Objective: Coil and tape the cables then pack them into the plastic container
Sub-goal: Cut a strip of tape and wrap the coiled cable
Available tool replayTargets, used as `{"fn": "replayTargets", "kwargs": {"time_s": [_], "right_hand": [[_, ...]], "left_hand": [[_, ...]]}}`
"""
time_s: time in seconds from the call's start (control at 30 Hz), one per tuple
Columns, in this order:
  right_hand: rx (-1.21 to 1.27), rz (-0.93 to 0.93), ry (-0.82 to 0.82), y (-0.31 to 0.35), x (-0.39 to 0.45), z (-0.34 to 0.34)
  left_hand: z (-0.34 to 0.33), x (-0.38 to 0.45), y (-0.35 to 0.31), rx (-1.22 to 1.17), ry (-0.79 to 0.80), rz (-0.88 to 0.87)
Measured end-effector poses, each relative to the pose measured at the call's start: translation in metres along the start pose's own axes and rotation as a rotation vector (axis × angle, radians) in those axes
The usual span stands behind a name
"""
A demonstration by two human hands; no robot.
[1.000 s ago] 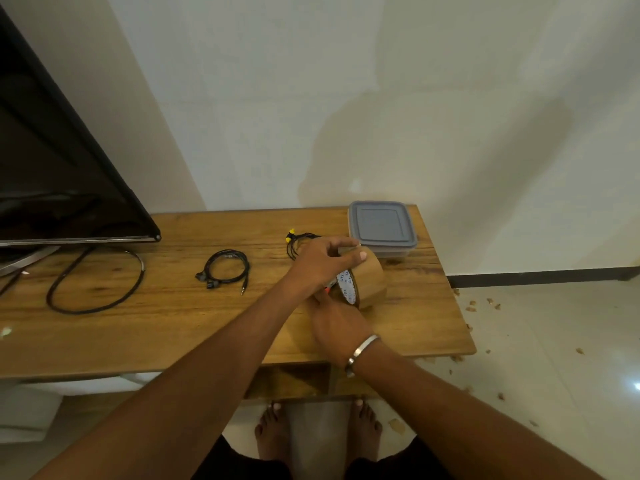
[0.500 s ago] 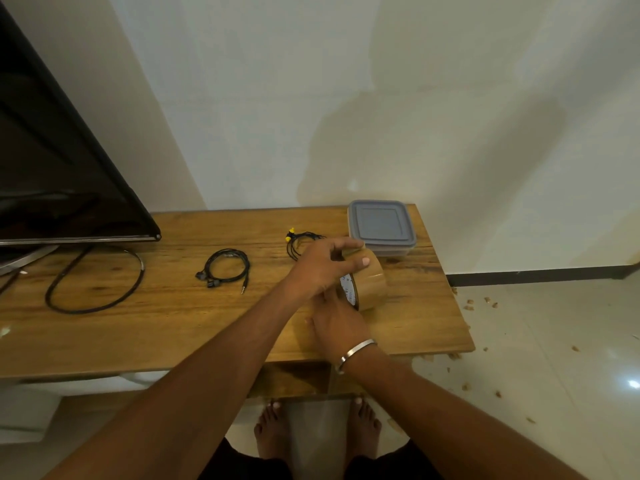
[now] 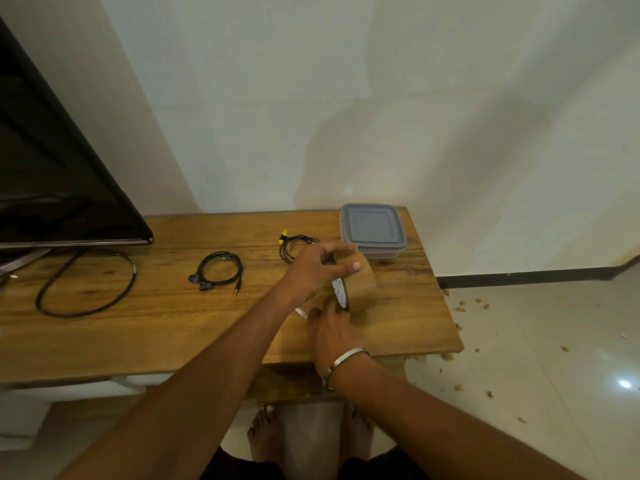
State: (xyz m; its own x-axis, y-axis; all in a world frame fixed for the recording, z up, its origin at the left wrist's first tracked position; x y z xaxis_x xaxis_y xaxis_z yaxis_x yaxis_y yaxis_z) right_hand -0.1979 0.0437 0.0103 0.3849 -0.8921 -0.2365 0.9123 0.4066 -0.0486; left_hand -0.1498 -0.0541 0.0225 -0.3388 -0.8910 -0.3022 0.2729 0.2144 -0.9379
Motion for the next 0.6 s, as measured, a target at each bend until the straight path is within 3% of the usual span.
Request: {"fn": "replayTargets", "kwargs": {"time_s": [0.33, 0.43, 0.6], "right_hand": [[-0.115, 0.045, 0.186, -0.003, 0.012, -0.018], [-0.013, 0.104, 0.187, -0.005, 0.011, -0.013], [0.201, 0.245, 0.324, -0.027, -0.018, 0.019]], "left_hand": [[0.000, -0.001, -0.003, -0.053, 0.057, 0.020], [0.002, -0.003, -0.005, -0.054, 0.083, 0.026], [0.010, -0.002, -0.004, -0.074, 0.116, 0.056]]}}
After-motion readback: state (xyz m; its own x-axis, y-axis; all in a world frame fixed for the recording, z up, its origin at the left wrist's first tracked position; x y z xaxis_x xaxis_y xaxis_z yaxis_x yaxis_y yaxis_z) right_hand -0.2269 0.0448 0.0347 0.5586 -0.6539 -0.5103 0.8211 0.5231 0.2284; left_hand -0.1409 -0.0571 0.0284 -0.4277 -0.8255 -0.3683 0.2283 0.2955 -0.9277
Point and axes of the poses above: each hand's wrist, its own x-axis towards the middle knuckle, its own z-axis out of the back of the hand, y = z × x, the point moved 2 cm from there along x, towards the middle knuckle, and after that the axes turned 13 degrees about z, right-handed, at the moved point
